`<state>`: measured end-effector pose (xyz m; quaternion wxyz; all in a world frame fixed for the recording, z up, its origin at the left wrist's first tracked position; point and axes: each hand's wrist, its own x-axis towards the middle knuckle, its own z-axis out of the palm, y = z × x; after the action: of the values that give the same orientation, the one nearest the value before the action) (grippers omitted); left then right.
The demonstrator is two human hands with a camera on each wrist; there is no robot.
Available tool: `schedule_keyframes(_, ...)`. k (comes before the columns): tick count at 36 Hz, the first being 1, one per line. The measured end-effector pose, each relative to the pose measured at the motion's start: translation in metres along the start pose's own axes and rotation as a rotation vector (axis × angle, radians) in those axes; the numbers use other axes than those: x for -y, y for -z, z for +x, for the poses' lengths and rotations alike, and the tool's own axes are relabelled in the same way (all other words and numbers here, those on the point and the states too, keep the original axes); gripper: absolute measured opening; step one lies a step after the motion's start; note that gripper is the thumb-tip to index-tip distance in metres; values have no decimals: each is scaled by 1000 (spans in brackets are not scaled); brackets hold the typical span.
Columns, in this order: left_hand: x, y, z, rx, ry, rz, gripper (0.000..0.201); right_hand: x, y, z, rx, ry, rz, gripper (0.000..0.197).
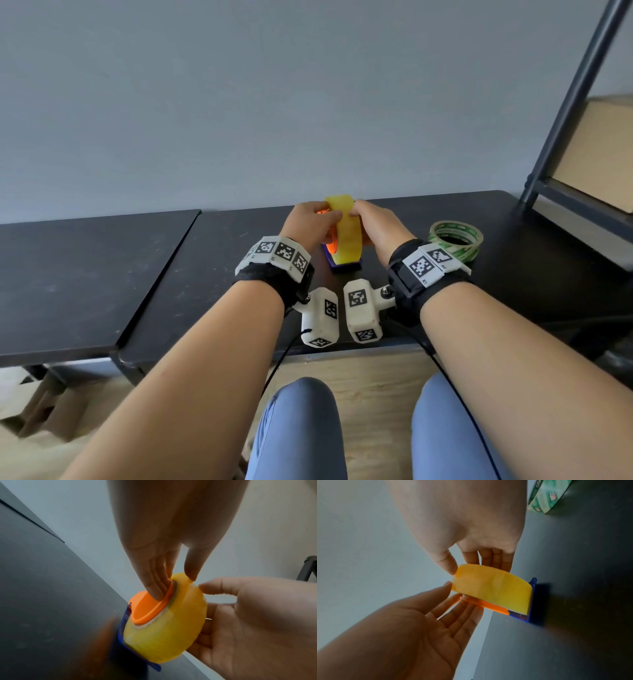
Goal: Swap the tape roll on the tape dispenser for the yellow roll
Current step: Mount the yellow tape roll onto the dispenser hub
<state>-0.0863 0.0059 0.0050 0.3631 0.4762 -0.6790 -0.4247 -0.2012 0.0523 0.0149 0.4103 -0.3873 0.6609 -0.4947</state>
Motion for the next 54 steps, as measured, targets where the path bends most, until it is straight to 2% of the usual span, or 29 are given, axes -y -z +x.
schedule_keyframes(1,-1,-1,-2,-3,-2,12,13,0,0,-1,-2,-4,1,11)
schedule_keyframes(4,-3,-6,-2,-32,10,38,25,-1,1,-2,-13,-22,-5,8)
schedule_keyframes(6,-5,-6,-4,-27,12,9,9,-1,1,-2,-14,-27,3,8)
schedule_keyframes(9,-4,-5,1,-56,56,-34,37,-2,0,1,-13,-33,6,7)
schedule_keyframes(11,-3,-4,5,-83,58,-41,43,-4,-3,4,-11,-30,18,8)
schedule_keyframes(14,-4,-2,13,-102,60,-60,39,-6,-5,8,-25,-36,59,9)
schedule_keyframes(16,-5,-2,18,-93,58,-65,29,-8,-4,13,-35,-39,91,15)
schedule_keyframes(18,-7,-3,22,-89,42,-47,22,-9,-2,17,-41,-42,116,30)
schedule_keyframes(22,-6,-5,27,-88,28,-27,21,-10,0,23,-54,-40,118,48)
schedule_keyframes(28,-1,-6,23,-64,42,-80,19,-9,-1,21,-57,-45,109,35)
schedule_keyframes(33,7,-6,16,-60,20,-110,30,-10,-2,18,-37,-24,143,22)
schedule_keyframes(41,16,-8,14,-114,-28,-105,32,-19,-4,24,-15,19,174,21)
schedule_keyframes(45,18,-8,16,-124,-46,-110,30,-20,-5,25,-15,24,136,37)
schedule_keyframes(50,19,-9,21,-141,-52,-111,27,-29,-2,33,-2,34,116,44)
schedule_keyframes(54,20,-8,22,-141,-64,-113,24,-31,-3,30,6,43,89,34)
